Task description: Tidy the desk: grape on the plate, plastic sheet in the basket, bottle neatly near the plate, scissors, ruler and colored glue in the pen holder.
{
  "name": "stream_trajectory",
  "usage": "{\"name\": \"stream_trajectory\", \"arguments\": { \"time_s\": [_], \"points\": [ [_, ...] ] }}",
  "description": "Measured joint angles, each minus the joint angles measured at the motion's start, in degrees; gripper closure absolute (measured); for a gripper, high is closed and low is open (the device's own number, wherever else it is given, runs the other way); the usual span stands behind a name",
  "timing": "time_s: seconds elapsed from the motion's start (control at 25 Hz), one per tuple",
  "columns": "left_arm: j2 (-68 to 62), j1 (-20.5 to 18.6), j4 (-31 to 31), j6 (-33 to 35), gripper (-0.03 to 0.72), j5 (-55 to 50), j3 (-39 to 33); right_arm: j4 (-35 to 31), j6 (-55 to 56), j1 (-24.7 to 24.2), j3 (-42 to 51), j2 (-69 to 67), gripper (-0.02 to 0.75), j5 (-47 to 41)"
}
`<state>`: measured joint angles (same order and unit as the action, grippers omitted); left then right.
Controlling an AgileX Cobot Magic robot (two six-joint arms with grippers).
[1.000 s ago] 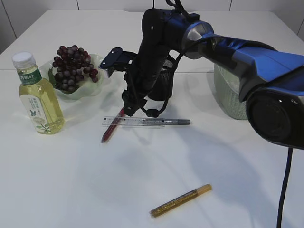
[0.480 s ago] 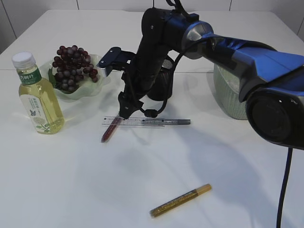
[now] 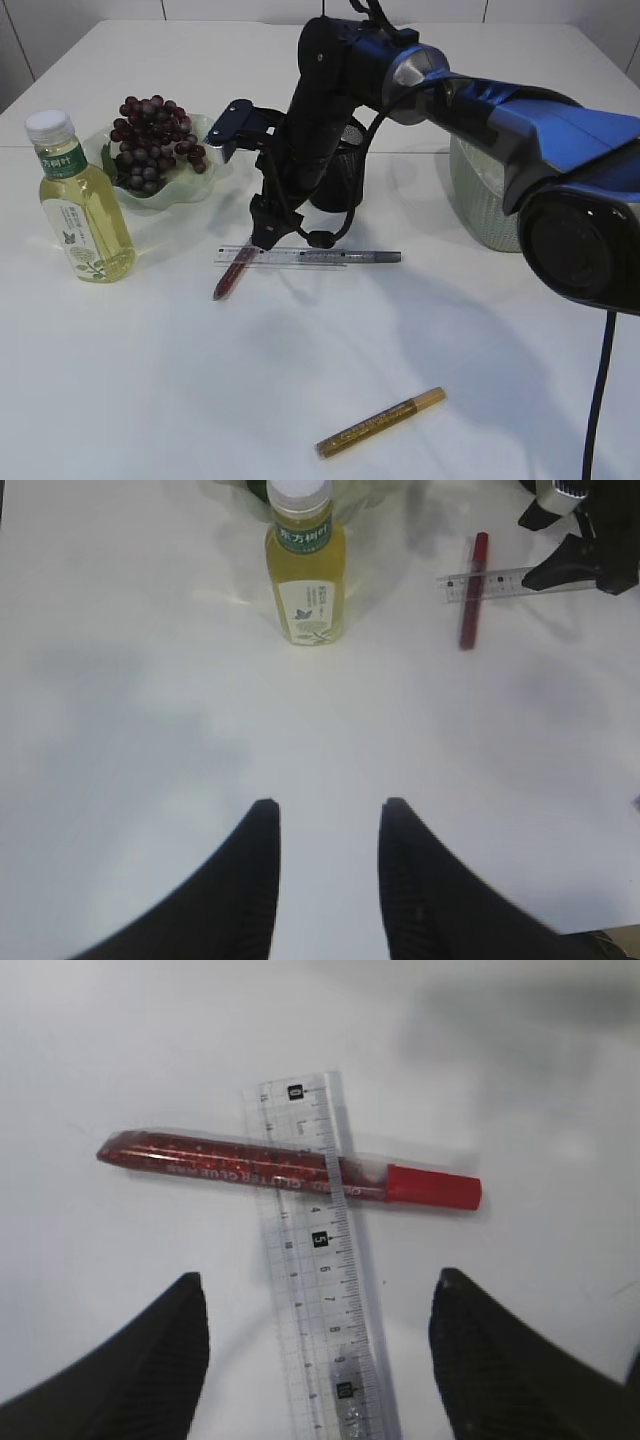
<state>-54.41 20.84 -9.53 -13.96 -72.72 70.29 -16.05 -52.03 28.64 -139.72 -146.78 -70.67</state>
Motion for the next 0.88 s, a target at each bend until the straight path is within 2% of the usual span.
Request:
{"name": "stream_trajectory", "arguments": {
  "time_s": [0.88],
  "points": [
    [0.0, 0.0, 0.0, 0.0, 0.449, 0.0, 0.0, 0.5, -1.8, 0.0, 0.0, -4.7, 0.195, 0.6]
  ]
}}
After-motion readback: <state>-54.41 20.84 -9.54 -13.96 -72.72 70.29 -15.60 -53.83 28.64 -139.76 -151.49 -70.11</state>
